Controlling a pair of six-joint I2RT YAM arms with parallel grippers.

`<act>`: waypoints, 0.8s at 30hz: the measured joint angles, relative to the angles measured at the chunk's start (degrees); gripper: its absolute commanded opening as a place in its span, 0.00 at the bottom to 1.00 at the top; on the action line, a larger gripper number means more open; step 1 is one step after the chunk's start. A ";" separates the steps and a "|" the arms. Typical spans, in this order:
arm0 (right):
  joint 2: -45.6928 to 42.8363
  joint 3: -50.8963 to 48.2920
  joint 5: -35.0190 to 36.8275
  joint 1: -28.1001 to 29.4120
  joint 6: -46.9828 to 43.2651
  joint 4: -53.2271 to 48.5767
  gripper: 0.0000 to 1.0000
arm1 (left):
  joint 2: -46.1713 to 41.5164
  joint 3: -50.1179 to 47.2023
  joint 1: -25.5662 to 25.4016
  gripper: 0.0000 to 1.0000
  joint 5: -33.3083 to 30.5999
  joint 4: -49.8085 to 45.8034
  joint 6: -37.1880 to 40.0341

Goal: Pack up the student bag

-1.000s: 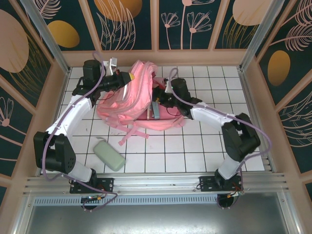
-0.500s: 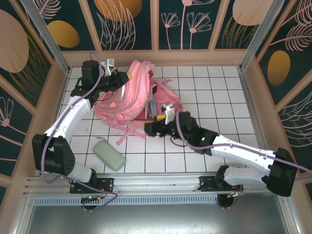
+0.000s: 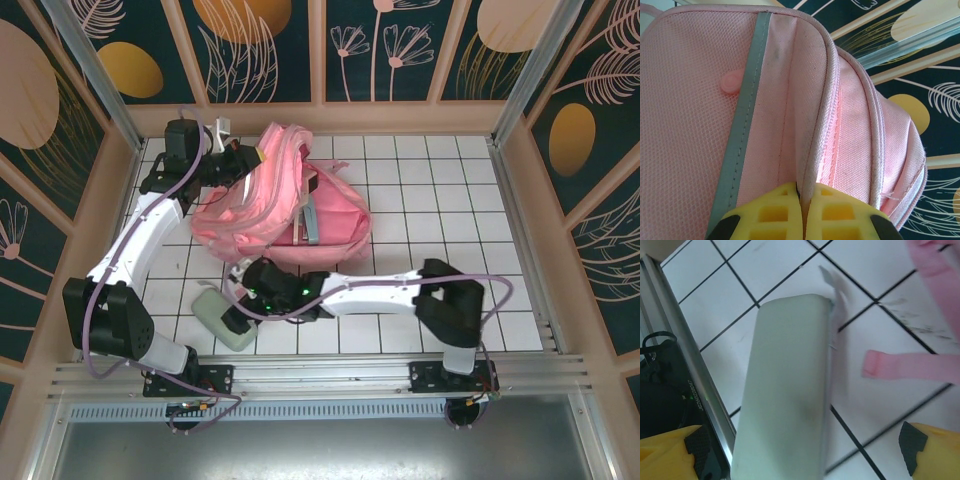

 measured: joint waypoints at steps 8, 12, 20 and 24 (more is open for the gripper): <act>13.16 15.15 -2.73 0.61 -2.34 -8.33 0.99 | 0.00 0.66 0.28 0.00 0.00 -1.44 1.64; 17.11 19.63 -2.32 1.68 -3.06 -12.44 0.99 | 0.00 0.74 0.42 0.00 0.00 -1.92 2.19; 21.66 24.26 3.67 4.42 -5.20 -18.56 0.99 | 0.00 0.74 0.63 0.00 0.24 -2.03 2.60; 22.71 24.41 7.43 5.16 -5.62 -19.19 0.95 | 0.00 0.74 0.63 0.00 0.26 -2.03 2.60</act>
